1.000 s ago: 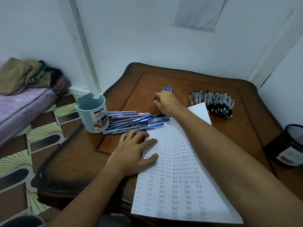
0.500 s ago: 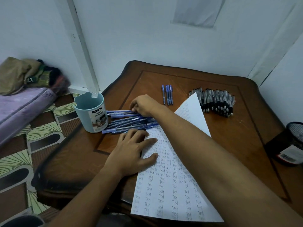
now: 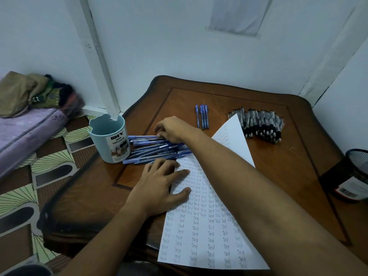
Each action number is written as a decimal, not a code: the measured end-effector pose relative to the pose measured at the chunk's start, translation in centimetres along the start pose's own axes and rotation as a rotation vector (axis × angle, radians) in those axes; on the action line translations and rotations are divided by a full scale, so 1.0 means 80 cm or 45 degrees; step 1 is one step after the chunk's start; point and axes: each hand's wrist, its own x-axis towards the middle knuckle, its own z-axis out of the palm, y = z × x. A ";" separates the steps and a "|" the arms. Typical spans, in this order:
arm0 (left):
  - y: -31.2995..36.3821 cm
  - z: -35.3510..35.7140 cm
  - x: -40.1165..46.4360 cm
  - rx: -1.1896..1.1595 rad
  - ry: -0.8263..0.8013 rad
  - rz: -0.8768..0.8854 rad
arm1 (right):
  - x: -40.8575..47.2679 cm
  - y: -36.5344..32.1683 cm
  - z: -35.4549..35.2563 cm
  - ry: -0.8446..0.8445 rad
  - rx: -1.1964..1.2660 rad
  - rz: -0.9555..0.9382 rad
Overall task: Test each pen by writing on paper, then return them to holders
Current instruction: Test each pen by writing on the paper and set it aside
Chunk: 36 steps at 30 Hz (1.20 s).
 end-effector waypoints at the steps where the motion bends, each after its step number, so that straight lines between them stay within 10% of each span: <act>1: 0.000 0.000 0.000 -0.001 0.001 0.001 | 0.002 -0.002 0.002 -0.005 -0.011 0.003; 22: -0.004 0.001 0.000 0.015 -0.029 -0.011 | -0.018 0.017 -0.010 0.130 0.056 0.013; 36: -0.008 0.001 0.001 0.029 -0.064 -0.032 | -0.170 0.061 0.017 0.567 1.797 0.311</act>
